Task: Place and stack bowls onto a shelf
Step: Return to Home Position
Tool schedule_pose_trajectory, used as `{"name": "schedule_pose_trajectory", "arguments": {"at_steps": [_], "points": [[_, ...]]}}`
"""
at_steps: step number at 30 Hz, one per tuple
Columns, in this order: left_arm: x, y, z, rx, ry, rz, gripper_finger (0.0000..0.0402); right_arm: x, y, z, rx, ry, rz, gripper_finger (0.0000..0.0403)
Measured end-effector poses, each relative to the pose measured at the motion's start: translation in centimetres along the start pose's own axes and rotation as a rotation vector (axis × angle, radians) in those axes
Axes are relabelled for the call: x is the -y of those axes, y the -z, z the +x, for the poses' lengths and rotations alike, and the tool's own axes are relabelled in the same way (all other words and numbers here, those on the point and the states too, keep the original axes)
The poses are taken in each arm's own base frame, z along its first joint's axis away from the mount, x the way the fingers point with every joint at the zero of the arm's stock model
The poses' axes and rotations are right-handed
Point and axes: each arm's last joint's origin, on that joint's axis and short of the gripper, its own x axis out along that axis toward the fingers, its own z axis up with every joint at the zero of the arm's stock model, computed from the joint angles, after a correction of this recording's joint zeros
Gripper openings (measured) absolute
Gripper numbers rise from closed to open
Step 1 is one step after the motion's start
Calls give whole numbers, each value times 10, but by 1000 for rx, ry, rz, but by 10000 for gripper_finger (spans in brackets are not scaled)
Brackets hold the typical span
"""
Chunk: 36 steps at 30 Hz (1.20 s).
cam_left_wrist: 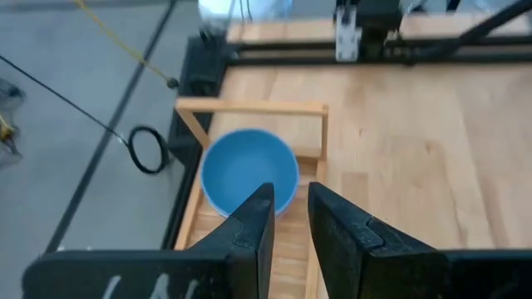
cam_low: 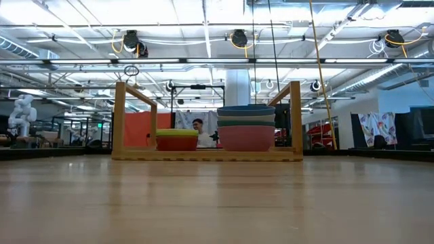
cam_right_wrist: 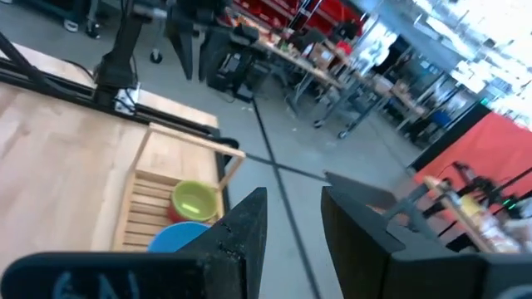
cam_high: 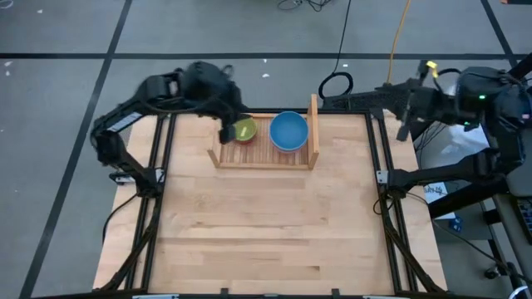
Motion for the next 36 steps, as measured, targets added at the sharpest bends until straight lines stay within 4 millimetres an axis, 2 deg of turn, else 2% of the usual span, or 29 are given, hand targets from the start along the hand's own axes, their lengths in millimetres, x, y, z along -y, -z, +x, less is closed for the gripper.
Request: {"name": "schedule_pose_trajectory", "arguments": {"at_steps": [4, 8, 14, 20, 25, 33, 36], "points": [[2, 2, -40, 88, -16, -4, 83, 2, 1, -13, 40, 25, -14, 109], [4, 5, -73, 170, -29, -17, 83, 4, -1, -20, 92, 35, 77, 109], [8, 13, -106, 230, -34, -10, 83, 5, -2, -21, 105, 38, 180, 109], [13, 32, -128, 151, -18, -16, 83, 5, 1, -31, 112, 40, 232, 109], [16, 49, -143, 77, -2, -66, 83, 5, 9, -55, 139, 45, 296, 109], [21, 68, -186, 174, -18, -65, 83, 2, 30, -104, 199, 63, 386, 109], [23, 76, -199, 206, -6, -76, 83, 0, 39, -116, 194, 61, 423, 110]]}}
